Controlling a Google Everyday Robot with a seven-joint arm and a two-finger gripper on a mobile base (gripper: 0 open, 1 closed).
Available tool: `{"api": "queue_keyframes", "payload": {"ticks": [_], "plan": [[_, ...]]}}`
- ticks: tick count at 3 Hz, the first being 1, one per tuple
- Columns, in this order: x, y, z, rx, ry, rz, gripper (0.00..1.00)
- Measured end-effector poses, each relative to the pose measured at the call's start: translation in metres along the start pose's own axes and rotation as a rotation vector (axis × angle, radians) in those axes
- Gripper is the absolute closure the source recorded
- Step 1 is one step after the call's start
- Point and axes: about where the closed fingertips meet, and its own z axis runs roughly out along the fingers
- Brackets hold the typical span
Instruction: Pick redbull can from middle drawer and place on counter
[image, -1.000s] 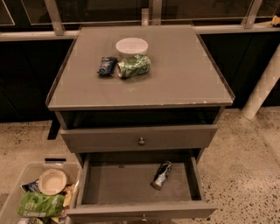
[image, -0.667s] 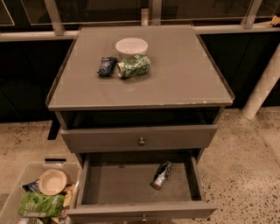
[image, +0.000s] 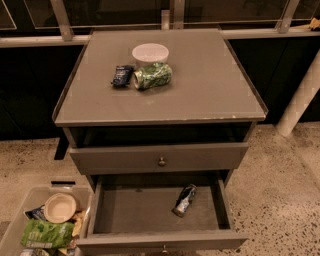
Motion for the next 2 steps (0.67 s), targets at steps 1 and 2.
{"api": "queue_keyframes", "payload": {"ticks": [1, 2], "plan": [[-0.047, -0.055, -0.009, 0.221, -0.042, -0.092, 0.00], [-0.104, -0.105, -0.031, 0.410, -0.095, -0.145, 0.00]]}}
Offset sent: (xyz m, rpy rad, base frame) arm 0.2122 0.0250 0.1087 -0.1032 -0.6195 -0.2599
